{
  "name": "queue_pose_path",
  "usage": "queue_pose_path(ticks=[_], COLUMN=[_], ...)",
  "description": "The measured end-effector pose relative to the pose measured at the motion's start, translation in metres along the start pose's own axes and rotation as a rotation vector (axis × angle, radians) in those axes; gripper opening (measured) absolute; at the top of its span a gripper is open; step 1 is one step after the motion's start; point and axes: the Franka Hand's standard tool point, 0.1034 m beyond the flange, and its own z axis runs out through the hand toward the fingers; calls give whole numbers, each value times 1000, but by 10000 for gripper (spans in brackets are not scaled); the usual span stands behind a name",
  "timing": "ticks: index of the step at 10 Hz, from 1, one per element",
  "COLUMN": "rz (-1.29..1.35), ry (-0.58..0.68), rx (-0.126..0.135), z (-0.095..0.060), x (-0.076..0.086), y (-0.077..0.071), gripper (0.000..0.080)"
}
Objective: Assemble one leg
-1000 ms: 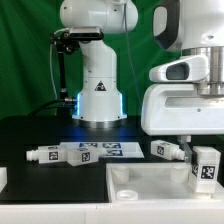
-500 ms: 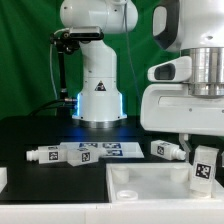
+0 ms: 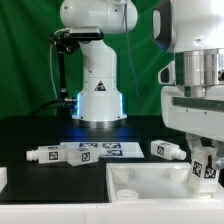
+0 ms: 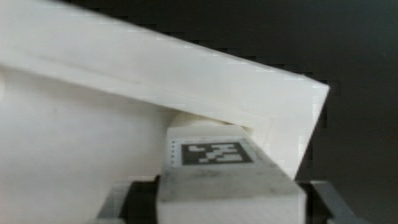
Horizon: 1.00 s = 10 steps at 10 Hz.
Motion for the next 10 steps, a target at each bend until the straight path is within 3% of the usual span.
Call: queue_pose_path(ticks=[1,2,3,4,5,7,10], rz=[-15,-32,-85,-291,-548,-834,-1036], ry=[0,0,5,23,30,34,42], rx=[0,0,10,38,34,26,19], z=[0,0,0,1,2,3,2], x=[0,0,1,4,6,7,10], y=[0,0,-1,-2,-1,1,1], gripper=[292,471,471,586,637,646,648])
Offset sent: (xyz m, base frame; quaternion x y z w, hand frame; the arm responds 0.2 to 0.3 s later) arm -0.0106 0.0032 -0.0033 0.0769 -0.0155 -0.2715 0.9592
